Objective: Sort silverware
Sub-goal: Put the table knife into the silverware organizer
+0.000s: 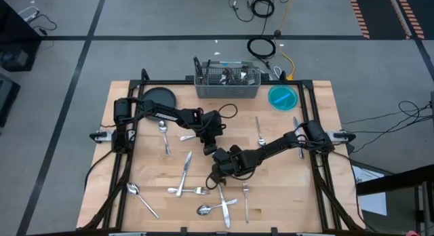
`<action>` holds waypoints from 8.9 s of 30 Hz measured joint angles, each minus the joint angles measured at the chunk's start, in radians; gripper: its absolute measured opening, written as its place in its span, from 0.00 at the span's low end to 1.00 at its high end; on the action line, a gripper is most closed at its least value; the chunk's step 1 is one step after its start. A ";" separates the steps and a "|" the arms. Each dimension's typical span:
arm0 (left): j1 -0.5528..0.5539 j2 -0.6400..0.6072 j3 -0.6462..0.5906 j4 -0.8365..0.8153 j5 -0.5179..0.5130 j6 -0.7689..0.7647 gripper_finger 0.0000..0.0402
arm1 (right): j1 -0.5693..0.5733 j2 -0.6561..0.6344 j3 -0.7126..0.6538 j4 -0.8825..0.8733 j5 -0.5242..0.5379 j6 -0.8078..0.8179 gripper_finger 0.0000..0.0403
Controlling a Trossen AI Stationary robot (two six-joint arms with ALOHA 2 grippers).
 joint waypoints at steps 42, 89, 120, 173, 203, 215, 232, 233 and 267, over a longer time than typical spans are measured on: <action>-0.025 -0.213 -0.085 -0.199 -0.083 0.818 0.08 | 0.072 -0.001 -0.003 -0.141 -0.039 0.077 0.00; -0.129 -0.017 -0.239 0.300 -0.036 0.771 0.39 | -0.008 -0.003 -0.004 -0.085 -0.170 -0.036 0.00; -0.098 -0.143 -0.237 0.210 -0.105 0.589 0.00 | 0.002 -0.278 -0.007 -0.182 0.025 -0.391 0.50; -0.054 -0.260 -0.264 -0.014 -0.149 0.724 0.34 | -0.055 0.005 -0.006 -0.045 -0.075 -0.151 0.02; -0.015 -0.141 -0.256 0.076 -0.055 0.697 0.24 | -0.042 -0.019 -0.007 -0.026 -0.025 -0.206 0.04; -0.013 -0.137 -0.259 0.092 -0.060 0.667 0.17 | -0.028 -0.192 -0.010 -0.168 -0.003 -0.184 0.52; -0.012 -0.137 -0.260 0.105 -0.077 0.639 0.07 | 0.079 -0.159 -0.006 -0.428 0.075 0.083 0.62; -0.012 -0.137 -0.261 0.107 -0.077 0.637 0.05 | 0.084 -0.159 -0.006 -0.425 0.063 0.105 0.62; -0.014 -0.115 -0.264 0.208 -0.141 0.329 0.00 | 0.186 -0.173 -0.006 -0.137 0.068 0.208 0.62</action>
